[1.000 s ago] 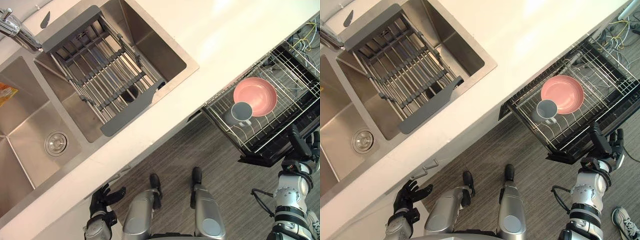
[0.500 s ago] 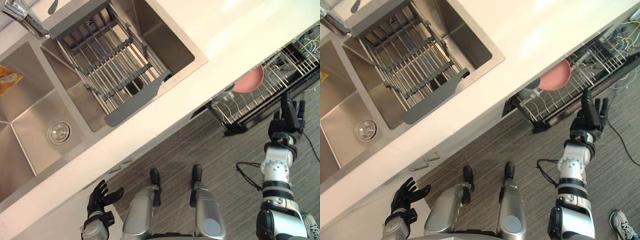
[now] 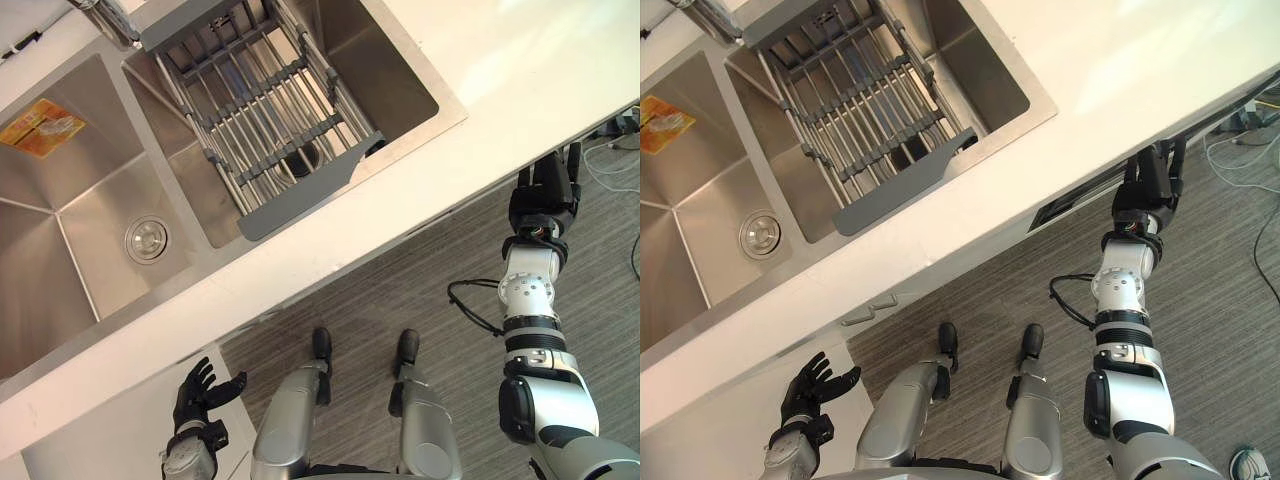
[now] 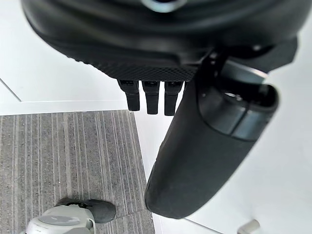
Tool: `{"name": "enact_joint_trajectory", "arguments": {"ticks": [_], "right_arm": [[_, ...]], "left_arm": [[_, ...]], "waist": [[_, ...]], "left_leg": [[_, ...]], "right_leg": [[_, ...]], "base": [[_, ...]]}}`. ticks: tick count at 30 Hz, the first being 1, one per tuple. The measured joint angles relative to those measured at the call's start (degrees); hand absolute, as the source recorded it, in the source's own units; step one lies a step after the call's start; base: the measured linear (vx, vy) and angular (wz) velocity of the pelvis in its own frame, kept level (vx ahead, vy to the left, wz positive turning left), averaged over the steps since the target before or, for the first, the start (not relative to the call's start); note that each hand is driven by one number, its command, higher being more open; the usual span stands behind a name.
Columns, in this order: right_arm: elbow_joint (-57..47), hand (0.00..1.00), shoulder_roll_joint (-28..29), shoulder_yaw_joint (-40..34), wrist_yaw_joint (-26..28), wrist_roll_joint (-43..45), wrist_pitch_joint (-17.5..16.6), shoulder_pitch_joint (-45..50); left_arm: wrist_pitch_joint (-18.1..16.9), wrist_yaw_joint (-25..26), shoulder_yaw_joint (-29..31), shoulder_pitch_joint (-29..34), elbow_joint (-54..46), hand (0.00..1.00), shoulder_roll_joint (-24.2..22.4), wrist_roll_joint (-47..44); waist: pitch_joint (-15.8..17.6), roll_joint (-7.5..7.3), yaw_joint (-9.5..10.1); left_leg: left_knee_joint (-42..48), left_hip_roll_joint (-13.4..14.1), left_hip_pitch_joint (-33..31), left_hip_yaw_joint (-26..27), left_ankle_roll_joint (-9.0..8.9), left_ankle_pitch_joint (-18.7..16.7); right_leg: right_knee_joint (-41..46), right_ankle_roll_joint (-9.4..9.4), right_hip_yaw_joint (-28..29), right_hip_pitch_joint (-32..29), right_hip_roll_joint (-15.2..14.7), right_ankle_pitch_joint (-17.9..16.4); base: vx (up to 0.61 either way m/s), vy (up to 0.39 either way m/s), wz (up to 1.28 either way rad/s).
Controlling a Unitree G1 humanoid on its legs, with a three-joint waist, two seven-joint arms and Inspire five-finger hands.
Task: Walk over to the sink, pick up the cup, carry it to the dishwasher, place the cup inside the dishwasher, then close the dishwasher door
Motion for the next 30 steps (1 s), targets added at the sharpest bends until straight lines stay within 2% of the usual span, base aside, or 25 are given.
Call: {"name": "enact_joint_trajectory", "arguments": {"ticks": [8, 12, 14, 18, 20, 22, 24, 27, 30], "right_arm": [[4.9, 0.90, -1.4, 1.7, 0.3, -1.1, 0.4, -2.8], [4.9, 0.90, -4.4, 4.4, 1.1, -8.3, 3.1, -0.3], [1.4, 0.90, -7.0, 7.3, 3.5, -16.4, 5.6, 7.2], [-3.9, 0.90, -5.9, 8.8, 6.1, -26.1, 9.5, 21.4], [-5.7, 0.90, -4.8, 8.8, 7.3, -35.0, 11.4, 30.7], [-6.8, 0.90, -4.6, 8.6, 8.0, -40.0, 11.7, 35.8], [-7.3, 0.90, -2.7, 6.0, 8.2, -47.7, 11.7, 41.9], [-6.9, 0.90, -0.9, 3.0, 7.8, -53.2, 11.7, 46.3], [-3.0, 0.90, 1.2, 1.3, 7.6, -58.3, 11.7, 47.7]], "left_arm": [[0.1, -0.1, 0.0, -0.8, 0.6, 0.90, 1.4, 0.1], [0.1, -0.1, 0.0, -1.8, 0.8, 0.90, 1.3, 0.1], [0.1, -0.1, -0.1, -2.0, 1.3, 0.90, 1.3, 0.1], [0.6, -0.4, 0.0, -1.8, 2.0, 0.90, 1.4, 0.2], [0.8, -0.6, 0.1, -1.2, 2.1, 0.90, 1.6, 0.6], [1.0, -1.1, 0.1, -0.2, 2.2, 0.90, 1.9, 0.6], [1.2, -1.1, 0.9, 1.3, 2.4, 0.90, 2.0, 1.9], [1.2, -1.4, 1.4, 2.0, 3.6, 0.90, 2.1, 2.9], [1.5, -2.3, 1.7, 2.9, 4.2, 0.90, 2.1, 3.0]], "waist": [[0.1, 0.19, 0.00], [0.1, 0.17, -0.28], [0.0, -0.03, -0.47], [-1.7, -0.79, -0.83], [-4.0, -2.01, -1.09], [-6.2, -3.00, -1.40], [-9.0, -4.92, -1.96], [-11.9, -6.38, -2.77], [-14.1, -7.11, -3.00]], "left_leg": [[1.4, 1.1, -0.8, -0.9, -0.47, 0.0], [1.4, 1.5, -0.3, -1.1, -0.77, 0.1], [0.7, 1.5, 1.4, -1.9, -1.08, 0.1], [-0.7, 0.9, 3.8, -3.6, -1.30, 0.2], [-1.7, 0.1, 5.3, -4.9, -1.33, 0.3], [-2.3, -0.3, 6.0, -5.4, -1.29, 0.3], [-3.7, -1.1, 8.2, -5.9, -1.14, 0.4], [-4.8, -1.9, 9.8, -7.0, -0.85, 0.6], [-6.6, -2.4, 11.9, -7.7, -0.61, 1.2]], "right_leg": [[-0.1, -0.82, -0.6, 0.1, 1.1, 0.5], [-0.5, -1.07, -0.7, 0.9, 1.7, 0.7], [-1.5, -1.04, -1.6, 3.1, 1.7, 0.7], [-2.4, -0.81, -3.6, 6.2, 1.5, 0.0], [-2.4, -0.40, -5.0, 8.1, 0.9, -0.9], [-2.4, -0.07, -5.6, 8.8, 0.4, -1.4], [-2.5, 0.38, -6.3, 10.8, -0.3, -2.2], [-2.6, 0.81, -7.6, 12.5, -0.9, -3.0], [-3.6, 0.93, -8.6, 14.5, -1.3, -3.0]], "base": [[-0.05, -0.011, 0.02], [-0.01, -0.022, 0.00], [0.03, -0.014, 0.13], [0.06, -0.003, 0.27], [0.06, 0.011, 0.33], [0.06, 0.016, 0.20], [0.09, 0.031, 0.19], [0.05, 0.022, 0.19], [0.03, 0.014, 0.15]]}}
